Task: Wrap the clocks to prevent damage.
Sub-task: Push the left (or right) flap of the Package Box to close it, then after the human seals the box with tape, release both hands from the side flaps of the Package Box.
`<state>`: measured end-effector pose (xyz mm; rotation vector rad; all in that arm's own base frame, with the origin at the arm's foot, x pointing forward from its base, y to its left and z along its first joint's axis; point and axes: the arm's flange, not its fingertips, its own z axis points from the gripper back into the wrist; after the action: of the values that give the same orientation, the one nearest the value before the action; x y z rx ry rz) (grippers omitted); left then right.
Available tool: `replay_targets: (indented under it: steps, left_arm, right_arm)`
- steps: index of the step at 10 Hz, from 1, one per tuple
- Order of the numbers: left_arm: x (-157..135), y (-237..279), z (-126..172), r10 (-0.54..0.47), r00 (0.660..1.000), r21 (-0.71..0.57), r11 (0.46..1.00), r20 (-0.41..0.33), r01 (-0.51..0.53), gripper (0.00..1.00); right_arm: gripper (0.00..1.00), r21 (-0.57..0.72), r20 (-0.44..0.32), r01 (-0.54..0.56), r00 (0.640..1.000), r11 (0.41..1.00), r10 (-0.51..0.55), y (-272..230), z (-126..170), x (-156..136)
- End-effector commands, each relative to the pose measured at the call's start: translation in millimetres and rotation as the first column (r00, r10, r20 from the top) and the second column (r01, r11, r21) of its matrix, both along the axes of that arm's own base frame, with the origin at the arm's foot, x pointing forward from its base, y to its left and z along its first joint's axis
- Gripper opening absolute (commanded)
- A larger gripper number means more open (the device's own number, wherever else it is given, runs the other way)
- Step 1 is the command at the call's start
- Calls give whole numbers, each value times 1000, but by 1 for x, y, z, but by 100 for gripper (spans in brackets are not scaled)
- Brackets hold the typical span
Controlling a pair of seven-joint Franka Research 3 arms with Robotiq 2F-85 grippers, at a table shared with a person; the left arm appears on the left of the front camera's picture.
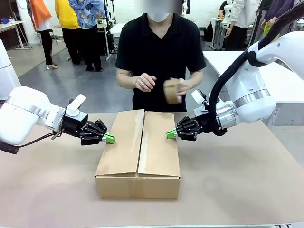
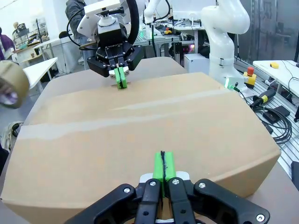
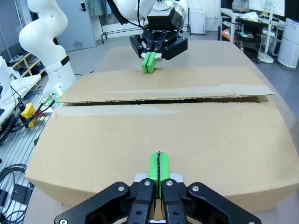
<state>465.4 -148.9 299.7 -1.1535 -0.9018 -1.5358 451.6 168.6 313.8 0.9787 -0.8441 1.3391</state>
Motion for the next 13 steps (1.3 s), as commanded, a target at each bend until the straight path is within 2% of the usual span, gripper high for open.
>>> replay_targets:
  steps: [1,13]
  left_arm:
    - [-1,-1,-2,-8,1000,9,1000,3,8,0]
    - [-1,-1,-2,-8,1000,9,1000,3,8,0]
  right_arm:
    - [1,1,-9,11,1000,1000,-11,2,-5,-1]
    - [1,1,-9,11,1000,1000,-11,2,-5,-1]
